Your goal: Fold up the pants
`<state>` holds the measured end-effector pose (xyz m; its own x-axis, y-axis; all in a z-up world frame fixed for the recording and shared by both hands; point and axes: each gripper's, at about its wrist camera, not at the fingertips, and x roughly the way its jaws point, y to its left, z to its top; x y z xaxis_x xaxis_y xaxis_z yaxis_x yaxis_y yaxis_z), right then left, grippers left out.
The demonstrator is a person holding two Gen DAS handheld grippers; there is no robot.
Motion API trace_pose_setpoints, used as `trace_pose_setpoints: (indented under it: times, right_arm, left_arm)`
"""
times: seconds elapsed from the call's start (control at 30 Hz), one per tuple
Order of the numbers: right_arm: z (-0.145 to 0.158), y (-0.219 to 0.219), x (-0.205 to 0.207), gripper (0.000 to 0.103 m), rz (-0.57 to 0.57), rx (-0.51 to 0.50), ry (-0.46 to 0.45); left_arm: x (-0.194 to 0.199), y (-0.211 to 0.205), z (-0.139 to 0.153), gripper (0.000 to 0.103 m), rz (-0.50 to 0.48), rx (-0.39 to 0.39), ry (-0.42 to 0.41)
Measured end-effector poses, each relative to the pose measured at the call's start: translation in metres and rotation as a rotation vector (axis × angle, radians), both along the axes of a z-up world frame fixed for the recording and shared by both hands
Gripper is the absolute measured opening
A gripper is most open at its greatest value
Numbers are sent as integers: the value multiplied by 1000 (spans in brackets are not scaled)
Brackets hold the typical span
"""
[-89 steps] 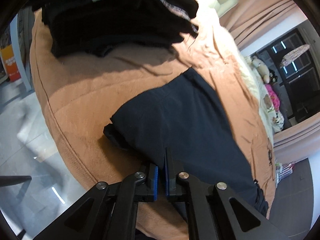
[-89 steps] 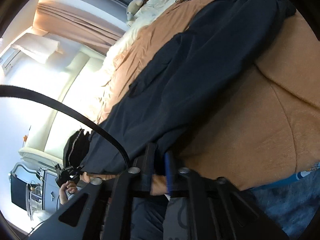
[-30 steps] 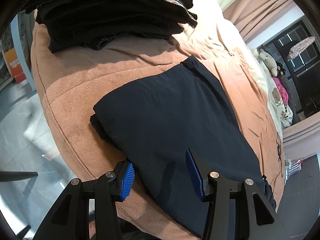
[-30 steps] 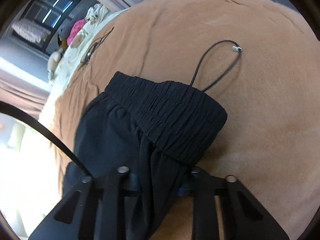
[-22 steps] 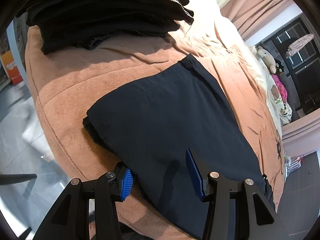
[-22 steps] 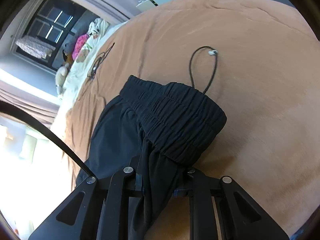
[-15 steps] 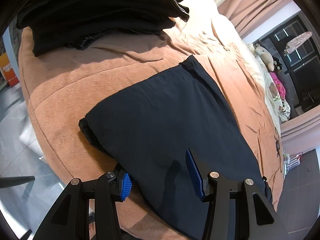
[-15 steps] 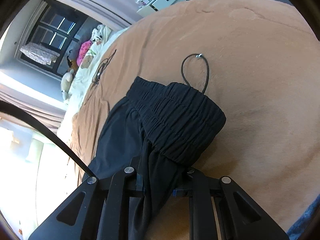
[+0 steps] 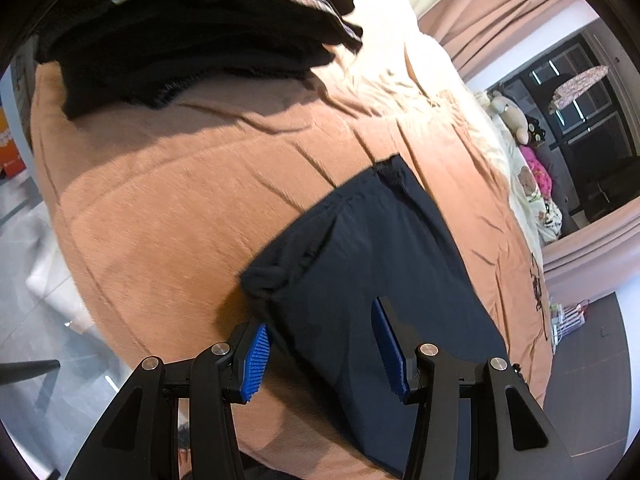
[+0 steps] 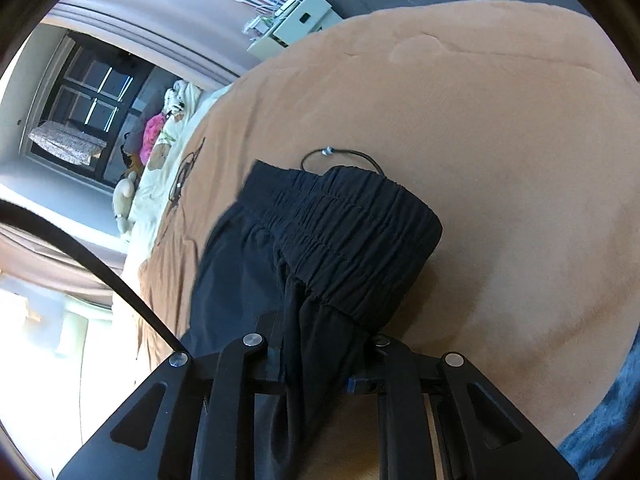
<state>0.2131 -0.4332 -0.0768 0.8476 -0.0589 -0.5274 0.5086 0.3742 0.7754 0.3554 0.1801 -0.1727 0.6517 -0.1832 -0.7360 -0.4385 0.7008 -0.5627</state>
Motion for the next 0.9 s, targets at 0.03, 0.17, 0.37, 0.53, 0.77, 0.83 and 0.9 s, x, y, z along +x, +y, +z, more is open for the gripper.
trace_pose_setpoints:
  times: [0.03,0.17,0.37,0.53,0.77,0.83,0.9]
  right_arm:
    - [0,3,-1,24,2,-3,12]
    - [8,9,-9,45,15,-2,38]
    - [29,28,-30,54,71,-50,41]
    - [54,53,-34,54,133,-143,34]
    - [82,82,-24,54,215,-247,22]
    - [83,89,-17,54,235,-258,18]
    - [85,97,-10,54,263,-269,15]
  left_arm:
    - [-2,2,1,51,4,3,-3]
    - [-13,13,7,51,23,18,-23]
    - [-15,17,-5,53,8,-20,-14]
    - [-14,12,-18,60,-12,-55,-15]
    - [-16,13,-24,60,-36,-69,-31]
    - [-12,15,-25,60,-45,-58,-41]
    - [-7,16,-22,60,-52,-21,-53]
